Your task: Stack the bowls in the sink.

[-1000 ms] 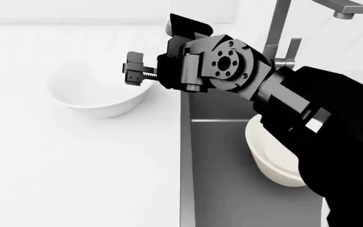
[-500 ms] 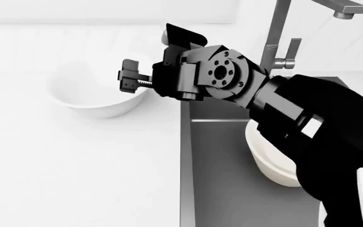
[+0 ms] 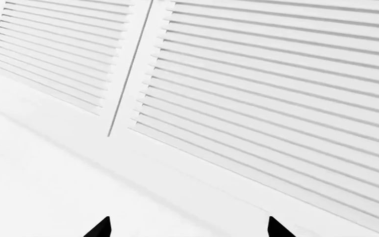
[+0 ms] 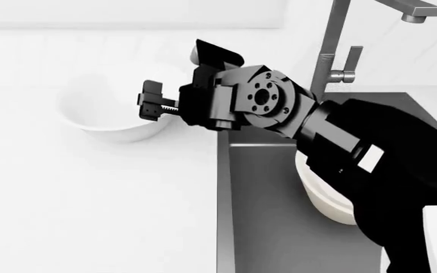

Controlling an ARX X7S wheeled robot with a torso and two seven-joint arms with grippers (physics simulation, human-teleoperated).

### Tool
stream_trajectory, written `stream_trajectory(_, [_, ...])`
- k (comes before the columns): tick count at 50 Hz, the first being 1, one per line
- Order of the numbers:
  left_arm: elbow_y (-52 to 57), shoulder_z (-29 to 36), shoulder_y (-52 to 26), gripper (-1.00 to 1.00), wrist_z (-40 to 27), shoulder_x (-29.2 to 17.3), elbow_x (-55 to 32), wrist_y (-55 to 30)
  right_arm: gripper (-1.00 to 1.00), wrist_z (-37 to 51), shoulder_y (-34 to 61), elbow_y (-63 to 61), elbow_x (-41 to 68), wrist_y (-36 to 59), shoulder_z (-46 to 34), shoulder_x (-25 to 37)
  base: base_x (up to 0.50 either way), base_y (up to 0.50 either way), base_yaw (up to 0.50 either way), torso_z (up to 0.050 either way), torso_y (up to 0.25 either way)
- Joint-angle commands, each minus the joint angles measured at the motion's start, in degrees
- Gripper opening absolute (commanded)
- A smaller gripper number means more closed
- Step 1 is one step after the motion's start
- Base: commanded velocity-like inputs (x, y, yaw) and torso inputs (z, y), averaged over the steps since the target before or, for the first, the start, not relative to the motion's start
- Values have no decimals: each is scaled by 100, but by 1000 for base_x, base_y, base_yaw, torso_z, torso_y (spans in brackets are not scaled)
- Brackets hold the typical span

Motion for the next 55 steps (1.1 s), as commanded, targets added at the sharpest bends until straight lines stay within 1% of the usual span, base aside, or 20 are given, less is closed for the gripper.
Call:
stream_trajectory(1, [-9,-36,39,100,13,5,6,10,100,29,-61,-27,2,-3,-16,-1,0,0,0,0,0])
stream_trajectory(10, [-13,-77,101,100,36,22,38,12,100,31,-101,-97,-59,-100,-10,-1,0,0,0,0,0])
stream_trajectory(11, [-21,-67,92,100,38,20,36,15,-100,73,-94,-123,-134,-117,-19,-1,0,0,0,0,0])
stream_trajectory(20, [-3,-103,141,100,39,23,20,7,-100,154,-45,-119,-162,-219,-4,-1,0,0,0,0,0])
stream_trajectory(27, [19,-132,148,100,8,11,-25,9,-100,117,234,28,-254,-390,-1,-1,0,0,0,0,0])
stream_trajectory(29, [17,-113,131,100,-1,3,-39,15,-100,85,313,98,-147,-474,6,-1,0,0,0,0,0])
stream_trajectory(32, [11,-37,62,100,-13,-21,-55,35,-100,333,507,235,-264,-794,-24,-1,0,0,0,0,0])
stream_trajectory(33, [8,-37,61,100,-13,-21,-55,38,-100,163,554,257,-211,-702,-4,-1,0,0,0,0,0])
stream_trajectory(34, [18,-53,74,100,-18,-17,-59,36,-100,212,590,264,-257,-866,-6,-1,0,0,0,0,0])
stream_trajectory(42, [2,25,-4,100,-41,-47,-81,68,-100,88,702,592,-114,-937,-11,-1,0,0,0,0,0])
stream_trajectory(48, [7,-15,18,100,-64,-70,-106,60,-100,-73,735,837,125,-1001,126,17,0,0,0,0,0])
stream_trajectory(50, [6,-3,7,100,-66,-78,-112,63,-100,-33,673,684,133,-1065,152,123,0,0,0,0,0])
stream_trajectory(55, [19,-11,42,100,-40,-46,-70,70,-100,269,529,-303,196,-1491,383,659,0,0,0,0,0])
